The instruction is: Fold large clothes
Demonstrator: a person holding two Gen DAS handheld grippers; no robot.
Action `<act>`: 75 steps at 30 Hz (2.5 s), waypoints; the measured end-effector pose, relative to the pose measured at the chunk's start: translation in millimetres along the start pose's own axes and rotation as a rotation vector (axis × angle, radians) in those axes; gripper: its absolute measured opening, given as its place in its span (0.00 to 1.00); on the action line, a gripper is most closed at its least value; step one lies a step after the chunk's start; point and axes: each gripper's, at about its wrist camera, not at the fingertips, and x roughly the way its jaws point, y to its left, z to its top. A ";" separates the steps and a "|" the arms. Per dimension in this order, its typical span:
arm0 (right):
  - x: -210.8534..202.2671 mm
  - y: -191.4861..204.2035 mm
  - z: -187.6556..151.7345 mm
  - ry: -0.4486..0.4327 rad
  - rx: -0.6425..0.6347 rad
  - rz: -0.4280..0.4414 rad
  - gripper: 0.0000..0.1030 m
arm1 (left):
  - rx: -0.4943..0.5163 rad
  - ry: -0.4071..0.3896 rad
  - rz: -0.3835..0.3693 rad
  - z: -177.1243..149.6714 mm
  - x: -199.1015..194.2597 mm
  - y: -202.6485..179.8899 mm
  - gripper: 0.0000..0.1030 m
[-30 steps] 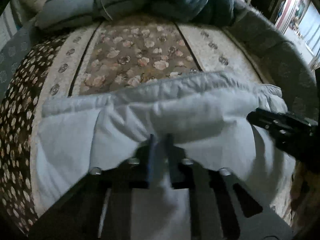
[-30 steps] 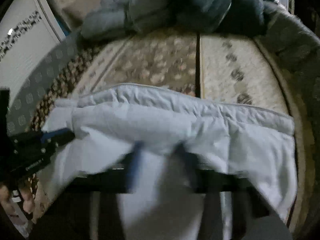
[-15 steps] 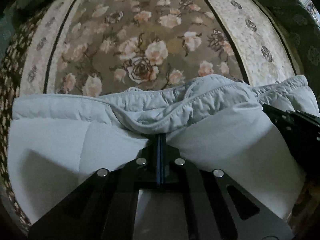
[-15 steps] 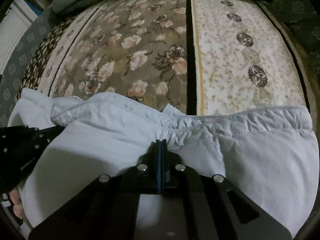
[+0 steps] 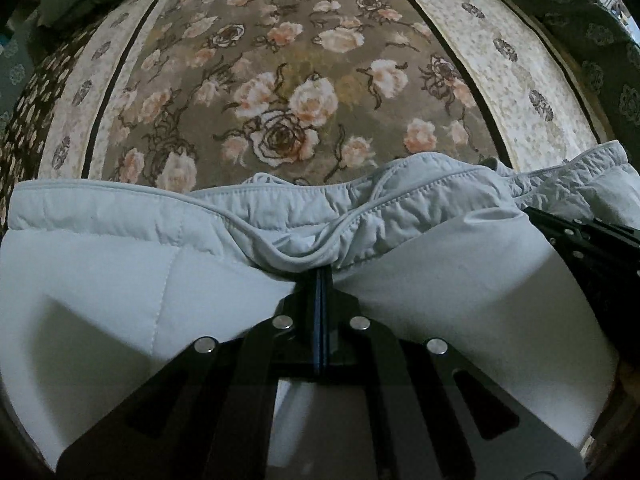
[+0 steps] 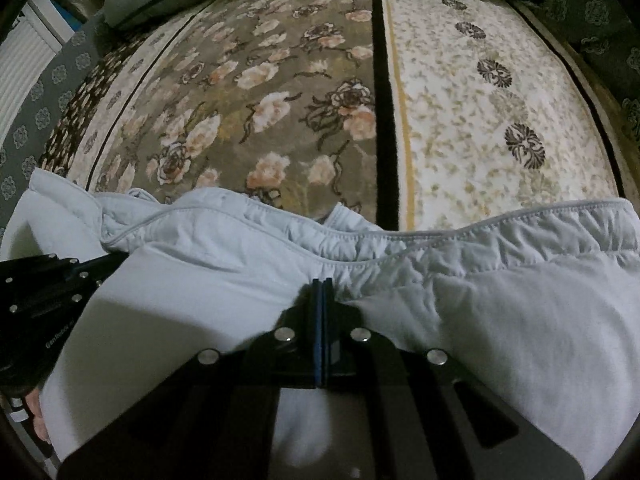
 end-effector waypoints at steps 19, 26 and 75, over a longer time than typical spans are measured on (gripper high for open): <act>12.4 0.1 6.9 -0.013 -0.003 -0.009 0.00 | -0.003 -0.006 0.002 6.1 14.5 -1.2 0.00; -81.6 -16.6 -19.2 -0.222 -0.033 0.125 0.16 | 0.074 -0.217 -0.003 -26.8 -66.0 1.8 0.00; -33.0 -113.4 -73.7 -0.171 0.124 -0.094 0.21 | -0.139 -0.204 0.017 -94.8 -14.6 121.4 0.00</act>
